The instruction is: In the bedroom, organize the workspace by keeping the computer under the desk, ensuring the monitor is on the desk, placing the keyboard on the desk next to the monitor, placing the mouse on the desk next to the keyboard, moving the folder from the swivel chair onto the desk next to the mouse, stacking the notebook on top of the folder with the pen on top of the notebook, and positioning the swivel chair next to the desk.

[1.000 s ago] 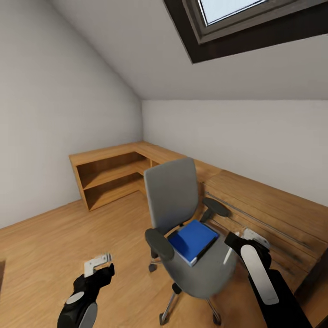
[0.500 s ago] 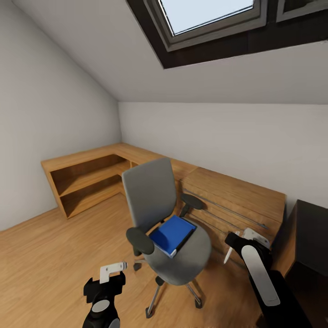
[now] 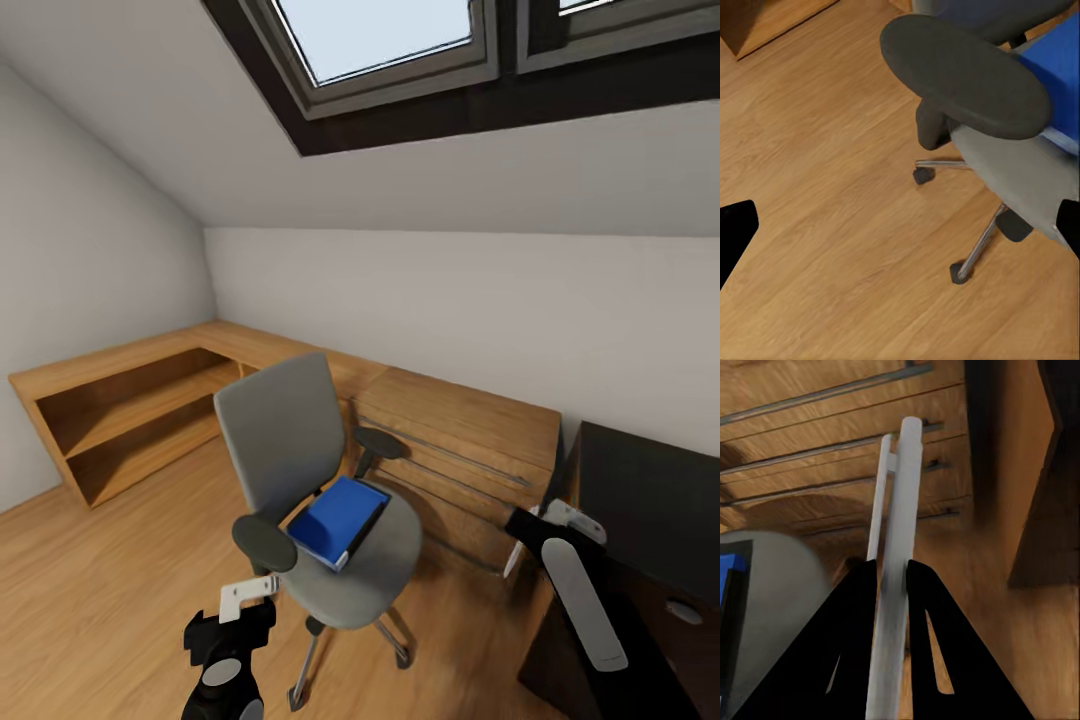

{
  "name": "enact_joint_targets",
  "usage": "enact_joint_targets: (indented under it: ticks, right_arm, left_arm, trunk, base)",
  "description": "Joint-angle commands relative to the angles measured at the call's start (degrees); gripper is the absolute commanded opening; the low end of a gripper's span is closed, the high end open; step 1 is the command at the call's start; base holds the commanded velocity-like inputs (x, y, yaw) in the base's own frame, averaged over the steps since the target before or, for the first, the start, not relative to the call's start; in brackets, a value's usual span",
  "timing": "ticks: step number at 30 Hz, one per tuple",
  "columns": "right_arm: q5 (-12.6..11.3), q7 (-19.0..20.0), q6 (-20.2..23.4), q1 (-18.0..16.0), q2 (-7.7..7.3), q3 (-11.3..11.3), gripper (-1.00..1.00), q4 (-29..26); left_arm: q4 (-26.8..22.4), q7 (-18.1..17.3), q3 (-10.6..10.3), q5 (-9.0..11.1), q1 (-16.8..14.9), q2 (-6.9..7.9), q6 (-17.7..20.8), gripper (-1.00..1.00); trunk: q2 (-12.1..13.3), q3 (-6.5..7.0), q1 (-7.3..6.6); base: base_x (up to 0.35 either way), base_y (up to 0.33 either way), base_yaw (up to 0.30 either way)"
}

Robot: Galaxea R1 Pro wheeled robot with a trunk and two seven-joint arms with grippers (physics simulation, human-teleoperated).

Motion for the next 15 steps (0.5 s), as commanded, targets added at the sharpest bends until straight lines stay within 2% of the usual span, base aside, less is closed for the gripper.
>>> enact_joint_targets:
  ticks: [1, 4, 6, 11, 15]
  right_arm:
    - [-0.44, -0.57, 0.12, -0.06, -0.23, 0.04, -1.0, -0.09]
    - [-0.47, -0.54, 0.2, -0.06, -0.62, -0.87, -1.0, -0.32]
    - [-0.49, -0.53, 0.37, -0.06, -0.82, -2.37, -1.0, -0.58]
    - [-0.49, -0.53, 0.44, -0.06, -1.04, -3.63, -1.0, -0.7]
    - [-0.55, -0.53, 0.52, -0.06, -1.15, -5.12, -1.0, -0.76]
  left_arm:
    - [-0.08, 0.46, -0.07, 0.43, -0.05, 0.03, 0.19, 1.0]
    - [-0.08, 0.44, -0.07, 0.53, -0.05, 0.13, 0.2, 1.0]
    - [0.52, 0.43, -0.07, 0.6, -0.05, 0.18, 0.2, 1.0]
    - [1.04, 0.43, -0.1, 0.59, -0.05, 0.19, 0.2, 1.0]
    - [1.14, 0.43, -0.15, 0.53, -0.05, 0.19, 0.2, 1.0]
  trunk:
    - [-0.04, -0.07, 0.0]
    - [-0.04, -0.07, 0.0]
    - [-0.04, -0.07, 0.0]
    - [-0.04, -0.07, 0.0]
    - [-0.04, -0.07, 0.0]
  base:
    - [0.0, 0.0, -0.298]
    - [0.0, 0.0, -0.298]
    - [0.015, -0.093, -0.298]
    - [0.083, -0.257, -0.298]
    - [0.199, -0.263, -0.291]
